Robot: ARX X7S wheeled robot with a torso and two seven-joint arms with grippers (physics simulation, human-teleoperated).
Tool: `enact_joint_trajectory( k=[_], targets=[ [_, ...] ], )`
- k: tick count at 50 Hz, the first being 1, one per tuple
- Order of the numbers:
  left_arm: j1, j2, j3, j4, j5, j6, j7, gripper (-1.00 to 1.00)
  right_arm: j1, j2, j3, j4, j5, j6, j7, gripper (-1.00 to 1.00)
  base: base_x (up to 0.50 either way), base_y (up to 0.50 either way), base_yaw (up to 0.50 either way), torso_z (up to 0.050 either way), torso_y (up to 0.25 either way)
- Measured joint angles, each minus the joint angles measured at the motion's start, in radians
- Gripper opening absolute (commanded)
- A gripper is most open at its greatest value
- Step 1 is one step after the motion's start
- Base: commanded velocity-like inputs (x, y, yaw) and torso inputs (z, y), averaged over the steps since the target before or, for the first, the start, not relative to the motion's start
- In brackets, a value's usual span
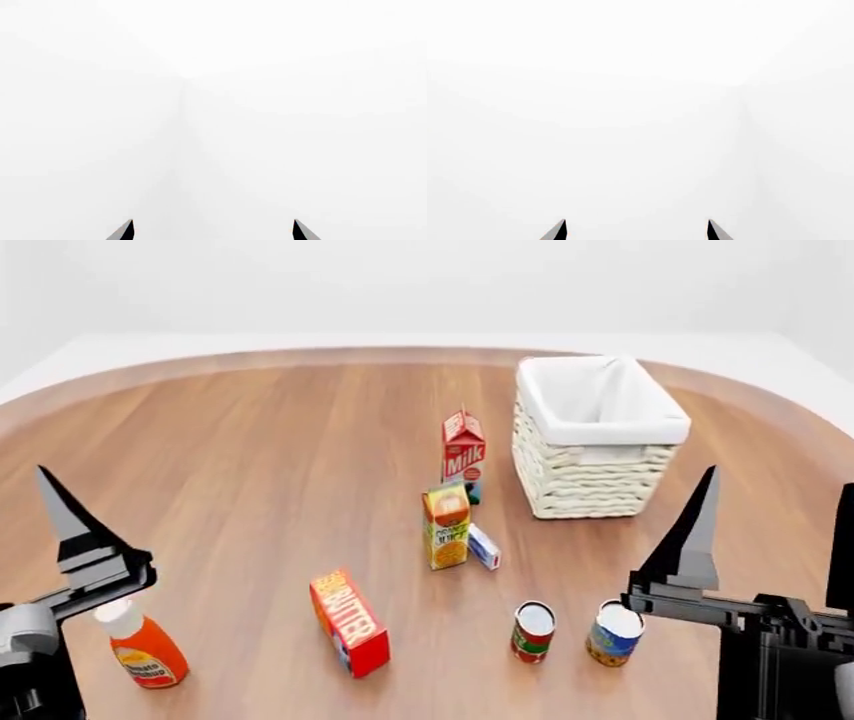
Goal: Pick up the cream cheese box and the butter, and put them in the basket.
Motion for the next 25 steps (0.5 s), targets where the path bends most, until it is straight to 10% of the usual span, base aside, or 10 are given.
enact_joint_trajectory(
  k=[25],
  targets=[
    [-0.008, -0.024, 0.024, 0.043, -0.009, -0.03, -0.009, 1.0, -0.005, 0.019, -0.019, -0.025, -0.003, 0.008, 0.014, 1.0, 0.5, -0.01, 0.0, 0.0, 0.001]
  ],
)
